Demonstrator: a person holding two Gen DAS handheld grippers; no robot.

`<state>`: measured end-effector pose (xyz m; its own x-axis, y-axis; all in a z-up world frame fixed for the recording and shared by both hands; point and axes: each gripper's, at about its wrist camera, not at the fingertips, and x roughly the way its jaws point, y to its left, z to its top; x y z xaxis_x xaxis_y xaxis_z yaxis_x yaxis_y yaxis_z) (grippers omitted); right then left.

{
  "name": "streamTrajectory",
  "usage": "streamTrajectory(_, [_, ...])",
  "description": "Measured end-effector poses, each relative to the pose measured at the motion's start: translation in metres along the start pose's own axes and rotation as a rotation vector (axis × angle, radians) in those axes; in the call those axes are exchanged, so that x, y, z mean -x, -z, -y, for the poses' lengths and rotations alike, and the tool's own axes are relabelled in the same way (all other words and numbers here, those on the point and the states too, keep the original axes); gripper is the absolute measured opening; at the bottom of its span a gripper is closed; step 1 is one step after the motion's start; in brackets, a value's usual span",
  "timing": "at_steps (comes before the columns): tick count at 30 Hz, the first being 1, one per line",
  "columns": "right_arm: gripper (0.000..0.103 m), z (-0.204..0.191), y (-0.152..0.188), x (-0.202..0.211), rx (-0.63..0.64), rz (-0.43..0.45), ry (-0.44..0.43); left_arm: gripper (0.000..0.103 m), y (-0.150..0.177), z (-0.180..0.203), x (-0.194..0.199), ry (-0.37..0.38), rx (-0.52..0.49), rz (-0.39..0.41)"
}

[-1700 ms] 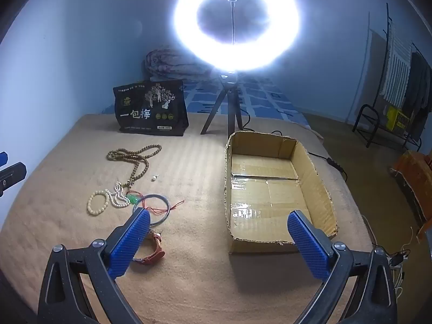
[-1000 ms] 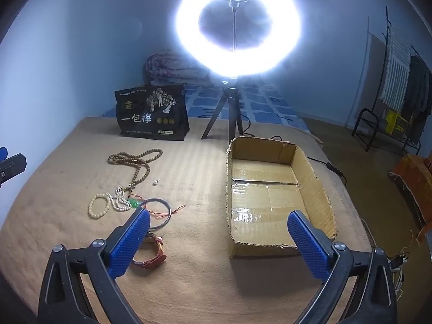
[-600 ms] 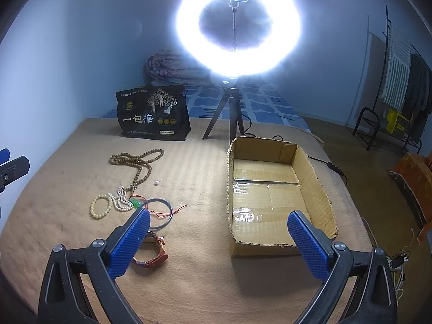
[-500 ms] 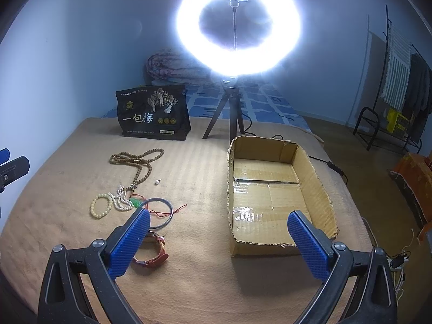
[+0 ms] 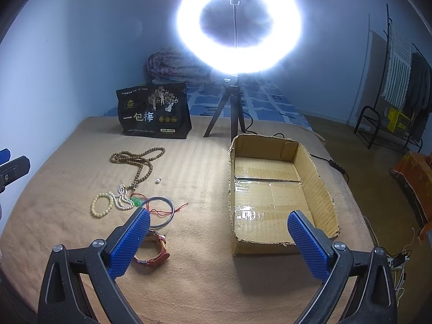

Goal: Organize jewelry

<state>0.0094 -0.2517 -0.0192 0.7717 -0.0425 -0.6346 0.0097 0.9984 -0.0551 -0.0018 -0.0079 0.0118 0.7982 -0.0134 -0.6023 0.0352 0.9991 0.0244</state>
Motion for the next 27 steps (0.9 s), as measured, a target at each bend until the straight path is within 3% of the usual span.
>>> streamTrajectory(27, [0.103,-0.0040,0.0003,0.0014,0.009,-0.002,-0.009,0.103,0.0017,-0.0007,-0.0007,0.000,0.001,-0.002])
